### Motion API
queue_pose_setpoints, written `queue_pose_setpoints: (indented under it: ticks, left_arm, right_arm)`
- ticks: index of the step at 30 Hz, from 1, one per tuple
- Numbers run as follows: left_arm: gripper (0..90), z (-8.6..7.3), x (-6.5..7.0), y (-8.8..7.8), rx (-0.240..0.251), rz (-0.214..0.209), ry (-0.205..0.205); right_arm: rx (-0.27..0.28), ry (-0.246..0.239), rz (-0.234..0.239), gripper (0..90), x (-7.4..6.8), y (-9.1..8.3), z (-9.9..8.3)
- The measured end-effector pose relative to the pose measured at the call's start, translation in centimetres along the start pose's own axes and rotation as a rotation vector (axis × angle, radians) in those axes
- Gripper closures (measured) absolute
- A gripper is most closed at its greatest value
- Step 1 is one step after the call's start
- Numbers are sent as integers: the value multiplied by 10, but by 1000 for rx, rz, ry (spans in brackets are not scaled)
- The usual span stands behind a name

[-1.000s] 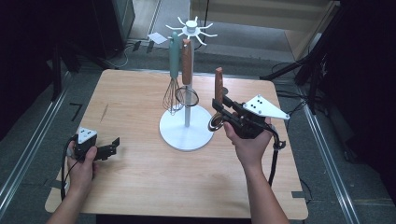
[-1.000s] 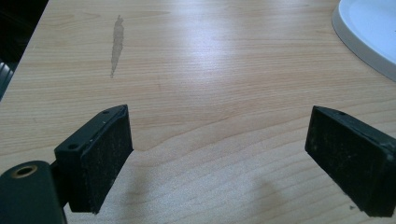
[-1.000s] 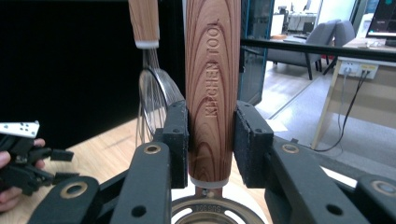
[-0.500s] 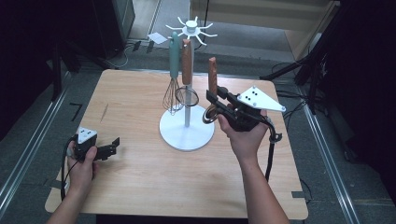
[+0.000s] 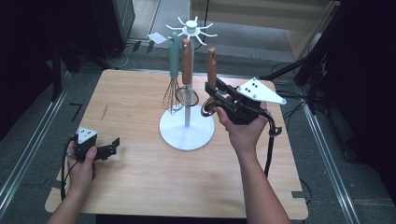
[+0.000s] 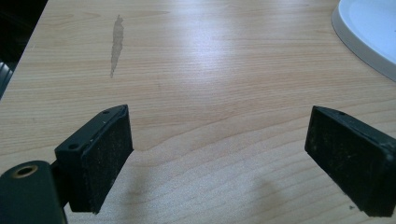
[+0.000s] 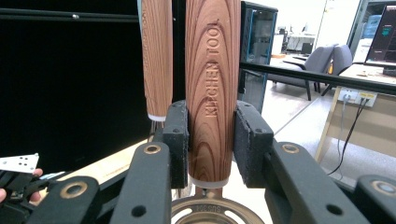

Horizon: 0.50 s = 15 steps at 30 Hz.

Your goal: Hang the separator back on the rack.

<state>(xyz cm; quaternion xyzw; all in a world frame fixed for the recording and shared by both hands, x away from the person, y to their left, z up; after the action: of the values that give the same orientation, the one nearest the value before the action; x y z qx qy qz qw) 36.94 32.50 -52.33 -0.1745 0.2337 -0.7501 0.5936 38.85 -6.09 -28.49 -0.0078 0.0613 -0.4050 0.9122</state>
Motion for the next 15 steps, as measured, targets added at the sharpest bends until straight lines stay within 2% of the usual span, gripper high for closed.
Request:
queue_pose_setpoints:
  ticks: [15]
  left_arm:
    - [83,0,0,0,-2,1,1]
  right_arm:
    - [18,-2,4,704,-4,6,13]
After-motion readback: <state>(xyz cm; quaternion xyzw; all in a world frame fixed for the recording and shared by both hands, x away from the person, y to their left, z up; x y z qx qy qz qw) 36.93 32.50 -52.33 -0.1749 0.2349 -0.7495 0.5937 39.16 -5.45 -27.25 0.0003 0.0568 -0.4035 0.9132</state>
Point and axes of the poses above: each handheld gripper's, and its own axes: y roughly forward along the jaws, z roughly out of its top, x roughly to its right, the point moved 7 cm from there along y, roughly forward along the jaws, and after that the axes turned 4 degrees about y, right-handed, at the moved point
